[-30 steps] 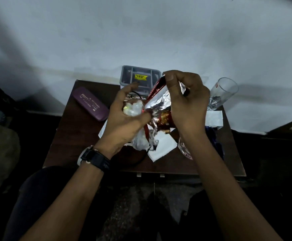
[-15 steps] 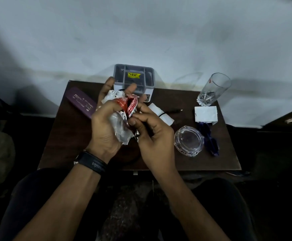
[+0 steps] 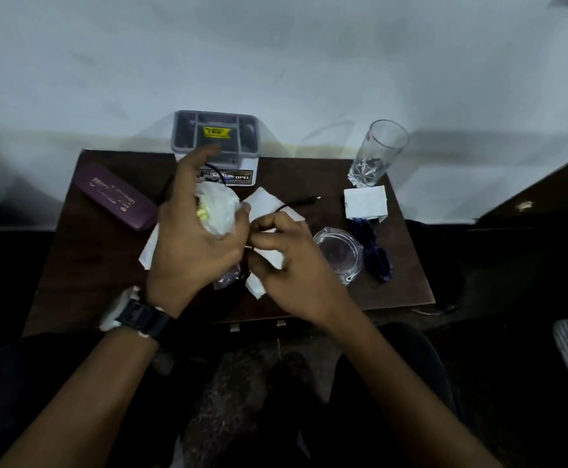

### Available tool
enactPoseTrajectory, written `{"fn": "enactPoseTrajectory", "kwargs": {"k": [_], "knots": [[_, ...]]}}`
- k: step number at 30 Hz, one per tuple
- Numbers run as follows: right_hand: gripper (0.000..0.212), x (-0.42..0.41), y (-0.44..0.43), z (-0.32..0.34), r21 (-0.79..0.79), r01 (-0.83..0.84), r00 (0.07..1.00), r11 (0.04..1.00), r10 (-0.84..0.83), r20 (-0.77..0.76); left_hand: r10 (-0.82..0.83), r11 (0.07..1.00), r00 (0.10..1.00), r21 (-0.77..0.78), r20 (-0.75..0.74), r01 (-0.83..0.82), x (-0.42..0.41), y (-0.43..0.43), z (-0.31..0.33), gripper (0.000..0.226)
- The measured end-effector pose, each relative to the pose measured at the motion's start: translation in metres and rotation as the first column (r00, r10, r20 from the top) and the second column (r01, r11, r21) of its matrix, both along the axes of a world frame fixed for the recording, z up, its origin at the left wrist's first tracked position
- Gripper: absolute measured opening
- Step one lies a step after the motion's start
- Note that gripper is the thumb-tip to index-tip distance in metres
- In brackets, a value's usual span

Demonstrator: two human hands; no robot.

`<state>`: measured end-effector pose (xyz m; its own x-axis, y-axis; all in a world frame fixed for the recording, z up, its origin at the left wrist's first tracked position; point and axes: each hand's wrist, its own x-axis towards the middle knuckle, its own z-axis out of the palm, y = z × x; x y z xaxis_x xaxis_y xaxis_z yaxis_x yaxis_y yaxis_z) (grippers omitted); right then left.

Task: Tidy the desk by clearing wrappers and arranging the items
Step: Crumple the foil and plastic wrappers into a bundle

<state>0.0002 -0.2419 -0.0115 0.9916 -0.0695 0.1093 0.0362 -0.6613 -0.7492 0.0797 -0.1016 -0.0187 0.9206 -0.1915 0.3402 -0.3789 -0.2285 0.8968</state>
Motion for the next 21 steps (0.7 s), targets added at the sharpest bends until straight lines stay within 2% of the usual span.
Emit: {"fn": "enactPoseTrajectory", "kwargs": {"k": [2,4,6,8,11,14,21], "knots": [[0.019,-0.001,-0.022,0.006,0.092,0.121,0.991,0.988,-0.125,0.042,0.001,0.987,0.998,0.158,0.062,-0.01,-0.002,0.002,0.0,0.07],[0.021,0.004,-0.057,0.014,0.129,0.348,0.932,0.928,-0.357,0.058,-0.023,0.981,0.996,0.194,0.084,0.006,-0.003,0.003,0.0,0.069],[0.021,0.014,-0.097,0.021,0.026,0.549,0.831,0.835,-0.549,0.087,-0.021,0.981,0.996,0.193,0.082,0.005,-0.003,0.003,0.0,0.069],[0.026,0.026,-0.134,0.023,-0.111,0.651,0.759,0.751,-0.647,0.074,0.007,0.984,0.997,0.175,0.071,-0.02,-0.002,0.001,0.0,0.065],[0.044,0.045,-0.169,0.014,-0.289,0.632,0.731,0.719,-0.677,-0.086,0.046,0.991,0.996,0.121,0.07,-0.054,0.0,-0.002,-0.001,0.06],[0.048,0.057,-0.18,-0.001,-0.32,0.597,0.701,0.735,-0.673,-0.238,0.087,0.993,0.995,0.079,0.049,-0.091,0.004,-0.003,-0.003,0.056],[0.038,0.064,-0.177,-0.018,-0.237,0.65,0.692,0.722,-0.691,-0.208,0.099,0.995,0.995,0.011,-0.015,-0.099,0.011,-0.007,-0.01,0.059]]}}
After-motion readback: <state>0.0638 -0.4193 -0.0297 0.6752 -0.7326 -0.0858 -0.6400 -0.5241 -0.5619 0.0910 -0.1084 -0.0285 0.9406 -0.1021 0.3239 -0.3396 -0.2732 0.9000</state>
